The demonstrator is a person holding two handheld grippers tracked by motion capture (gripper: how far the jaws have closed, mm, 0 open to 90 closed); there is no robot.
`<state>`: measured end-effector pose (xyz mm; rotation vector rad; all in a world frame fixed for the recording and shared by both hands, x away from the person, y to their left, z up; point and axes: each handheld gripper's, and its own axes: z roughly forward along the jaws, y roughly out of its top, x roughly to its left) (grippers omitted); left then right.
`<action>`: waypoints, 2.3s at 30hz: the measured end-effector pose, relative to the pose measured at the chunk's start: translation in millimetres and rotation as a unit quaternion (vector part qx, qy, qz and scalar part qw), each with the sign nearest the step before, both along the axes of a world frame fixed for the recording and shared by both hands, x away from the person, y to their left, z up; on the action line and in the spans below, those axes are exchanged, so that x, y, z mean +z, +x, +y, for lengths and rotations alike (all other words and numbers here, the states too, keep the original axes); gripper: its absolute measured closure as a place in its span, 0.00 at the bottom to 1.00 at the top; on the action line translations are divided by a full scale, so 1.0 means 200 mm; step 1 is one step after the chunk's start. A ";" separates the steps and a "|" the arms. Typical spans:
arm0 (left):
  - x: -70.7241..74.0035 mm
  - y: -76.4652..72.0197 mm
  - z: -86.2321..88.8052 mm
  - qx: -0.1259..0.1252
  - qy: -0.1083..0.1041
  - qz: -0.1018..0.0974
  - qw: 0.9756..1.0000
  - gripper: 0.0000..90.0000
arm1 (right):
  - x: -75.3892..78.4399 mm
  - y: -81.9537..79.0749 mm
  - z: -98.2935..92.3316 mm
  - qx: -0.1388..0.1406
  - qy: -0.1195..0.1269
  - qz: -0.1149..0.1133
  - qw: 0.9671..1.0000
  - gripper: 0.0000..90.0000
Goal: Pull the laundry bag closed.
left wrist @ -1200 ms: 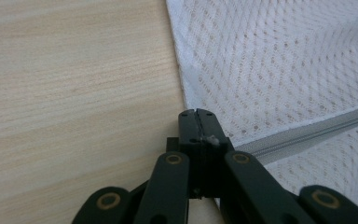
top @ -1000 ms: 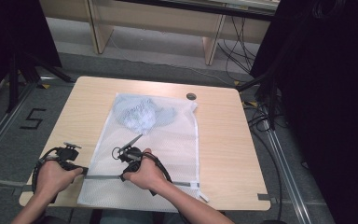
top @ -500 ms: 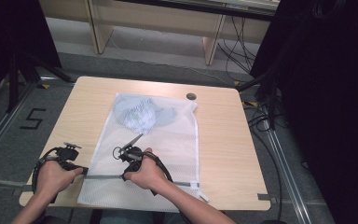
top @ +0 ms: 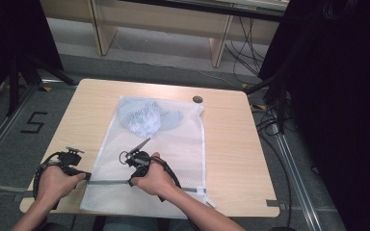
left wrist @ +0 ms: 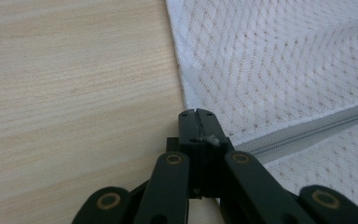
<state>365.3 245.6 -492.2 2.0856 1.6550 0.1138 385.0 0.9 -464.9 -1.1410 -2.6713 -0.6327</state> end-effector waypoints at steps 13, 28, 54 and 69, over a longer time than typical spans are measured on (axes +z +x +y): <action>-0.01 0.00 0.00 0.003 -0.004 -0.009 1.000 1.00 | 0.00 0.01 -0.02 -0.011 -0.004 0.003 1.000 0.97; -0.01 0.00 0.00 0.003 -0.004 -0.011 1.000 1.00 | 0.01 0.01 -0.05 -0.015 -0.003 0.001 1.000 0.96; -0.01 0.00 0.00 0.003 -0.004 -0.010 1.000 1.00 | 0.01 0.01 -0.10 -0.029 -0.001 0.009 1.000 0.96; -0.01 0.00 -0.01 0.002 -0.003 -0.011 1.000 1.00 | 0.00 0.02 -0.16 -0.029 -0.006 0.006 1.000 0.96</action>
